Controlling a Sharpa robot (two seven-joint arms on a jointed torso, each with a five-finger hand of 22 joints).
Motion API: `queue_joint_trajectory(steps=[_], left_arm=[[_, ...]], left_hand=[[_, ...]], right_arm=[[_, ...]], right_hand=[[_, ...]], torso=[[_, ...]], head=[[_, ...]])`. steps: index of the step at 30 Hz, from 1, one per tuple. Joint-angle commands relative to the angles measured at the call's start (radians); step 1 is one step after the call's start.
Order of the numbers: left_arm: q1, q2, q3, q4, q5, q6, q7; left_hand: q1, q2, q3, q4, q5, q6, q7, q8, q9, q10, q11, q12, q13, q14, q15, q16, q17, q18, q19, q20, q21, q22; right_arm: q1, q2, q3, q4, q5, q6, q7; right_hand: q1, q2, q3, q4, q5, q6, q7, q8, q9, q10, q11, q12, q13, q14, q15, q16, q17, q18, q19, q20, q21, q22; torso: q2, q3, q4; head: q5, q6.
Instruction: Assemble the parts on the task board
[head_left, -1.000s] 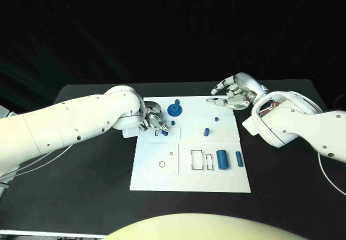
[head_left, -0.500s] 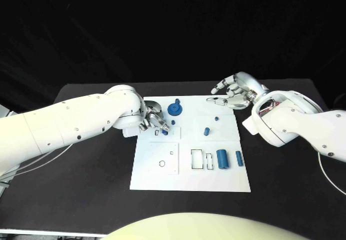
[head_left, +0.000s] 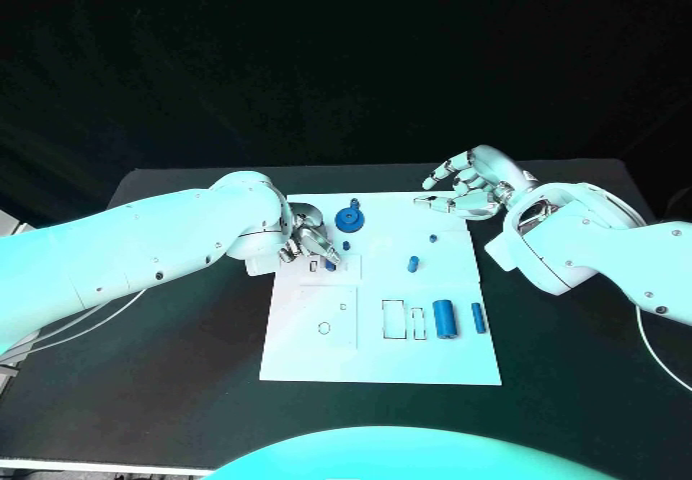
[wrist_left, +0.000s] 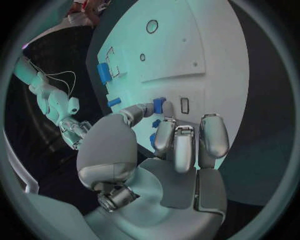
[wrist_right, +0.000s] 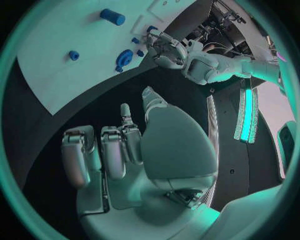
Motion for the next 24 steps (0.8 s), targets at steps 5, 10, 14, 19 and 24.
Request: queue_joint_trajectory(steps=[5,10,14,19,24], left_arm=[[-0.004,0.007,-0.003,0.001,0.016,0.007,0.004],[-0.004,0.006,-0.003,0.000,0.016,0.005,0.004],[-0.004,0.005,-0.003,-0.001,0.015,0.005,0.003],[-0.004,0.003,-0.002,-0.002,0.011,0.006,0.003],[-0.004,0.001,-0.002,-0.003,0.007,0.008,0.004]], left_hand=[[-0.008,0.008,-0.022,0.002,-0.013,0.038,-0.034,-0.011,0.003,-0.001,-0.006,-0.003,0.004,0.096,-0.007,0.004,0.239,-0.017,0.003,-0.006,-0.006,-0.001],[-0.006,0.012,-0.077,0.036,-0.078,0.047,-0.035,-0.024,0.005,-0.001,-0.007,-0.003,0.009,0.096,-0.008,0.004,0.240,-0.018,0.005,-0.007,-0.008,0.000],[-0.008,0.012,-0.096,0.055,-0.102,0.051,-0.035,-0.030,0.006,-0.001,-0.007,-0.003,0.011,0.096,-0.008,0.005,0.240,-0.018,0.005,-0.007,-0.009,-0.001],[-0.009,0.011,-0.107,0.065,-0.113,0.054,-0.035,-0.032,0.008,0.000,-0.007,-0.001,0.014,0.096,-0.008,0.005,0.242,-0.018,0.007,-0.007,-0.008,0.001],[-0.010,0.011,-0.114,0.073,-0.119,0.056,-0.035,-0.033,0.009,0.002,-0.007,0.001,0.017,0.097,-0.008,0.006,0.244,-0.019,0.009,-0.007,-0.007,0.004]], right_arm=[[-0.001,-0.002,0.000,0.004,-0.013,0.000,-0.002],[-0.001,-0.003,0.000,0.004,-0.013,-0.002,-0.002],[-0.002,-0.003,0.000,0.004,-0.013,-0.003,-0.002],[-0.002,-0.004,0.000,0.004,-0.013,-0.003,-0.002],[-0.003,-0.004,0.000,0.004,-0.013,-0.003,0.000]], right_hand=[[-0.004,0.005,-0.002,0.000,0.006,-0.008,0.000,0.002,0.001,-0.001,-0.004,-0.002,0.153,0.103,-0.005,0.000,0.249,-0.014,0.105,-0.007,0.004,0.263],[-0.005,0.005,-0.002,0.001,0.006,-0.008,0.000,0.002,0.001,-0.002,-0.004,-0.002,0.152,0.103,-0.005,0.000,0.249,-0.014,0.105,-0.007,0.004,0.263],[-0.005,0.005,-0.002,0.001,0.006,-0.008,0.000,0.002,0.001,-0.002,-0.004,-0.002,0.152,0.103,-0.005,0.000,0.249,-0.014,0.105,-0.007,0.004,0.263],[-0.007,0.004,-0.003,0.001,0.006,-0.009,0.000,0.003,0.001,-0.003,-0.004,-0.003,0.152,0.102,-0.005,-0.001,0.247,-0.014,0.105,-0.007,0.004,0.263],[-0.015,0.005,-0.006,0.002,0.006,-0.010,0.000,0.004,0.001,-0.003,-0.004,-0.004,0.151,0.102,-0.004,-0.001,0.246,-0.014,0.105,-0.007,0.004,0.263]], torso=[[0.001,0.0004,-0.0005],[0.001,0.0003,0.0003],[0.001,-0.0003,-0.0003],[0.002,-0.0005,-0.0002],[0.002,-0.0008,0.0001]], head=[[-0.002,0.003],[-0.003,0.005],[-0.003,0.006],[-0.004,0.006],[-0.005,0.007]])
